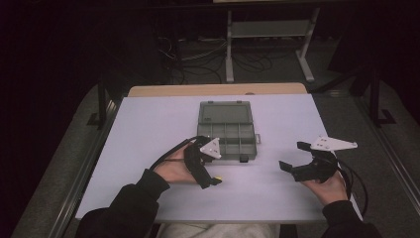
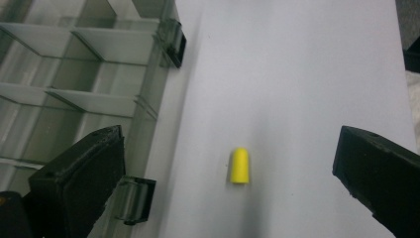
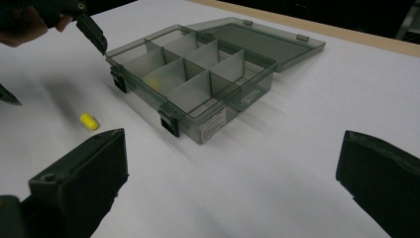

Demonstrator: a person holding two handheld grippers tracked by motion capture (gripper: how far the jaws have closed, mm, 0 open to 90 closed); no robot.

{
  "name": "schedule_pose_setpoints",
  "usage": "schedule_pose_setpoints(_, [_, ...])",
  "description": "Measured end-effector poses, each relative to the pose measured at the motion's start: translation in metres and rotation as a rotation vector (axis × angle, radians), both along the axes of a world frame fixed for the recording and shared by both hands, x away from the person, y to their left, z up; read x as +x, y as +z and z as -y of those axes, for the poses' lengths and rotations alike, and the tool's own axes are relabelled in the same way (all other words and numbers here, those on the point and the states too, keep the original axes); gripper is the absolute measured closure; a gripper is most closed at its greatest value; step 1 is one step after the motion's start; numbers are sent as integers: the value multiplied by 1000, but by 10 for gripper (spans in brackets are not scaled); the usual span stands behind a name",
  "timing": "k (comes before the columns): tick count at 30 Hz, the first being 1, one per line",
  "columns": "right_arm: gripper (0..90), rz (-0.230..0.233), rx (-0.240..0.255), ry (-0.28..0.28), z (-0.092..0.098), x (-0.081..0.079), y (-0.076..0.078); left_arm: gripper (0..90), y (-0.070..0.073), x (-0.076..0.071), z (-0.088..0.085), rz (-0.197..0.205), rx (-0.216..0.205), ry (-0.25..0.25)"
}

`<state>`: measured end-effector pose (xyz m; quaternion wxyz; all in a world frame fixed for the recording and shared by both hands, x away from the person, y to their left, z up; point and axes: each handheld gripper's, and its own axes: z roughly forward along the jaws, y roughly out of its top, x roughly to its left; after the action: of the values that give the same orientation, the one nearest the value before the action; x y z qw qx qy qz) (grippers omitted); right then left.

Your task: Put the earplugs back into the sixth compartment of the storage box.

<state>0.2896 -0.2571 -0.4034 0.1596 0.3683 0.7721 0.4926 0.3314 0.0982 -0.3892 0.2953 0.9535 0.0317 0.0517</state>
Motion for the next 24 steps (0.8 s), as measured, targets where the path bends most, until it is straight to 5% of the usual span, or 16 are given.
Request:
schedule_pose_setpoints(8, [0, 0, -1, 0, 0, 0, 0, 2, -15, -6, 5, -7, 47, -20])
schedule_pose_setpoints(24, [0, 0, 0, 0, 0, 0, 0, 190, -35, 0, 6, -82, 91, -48])
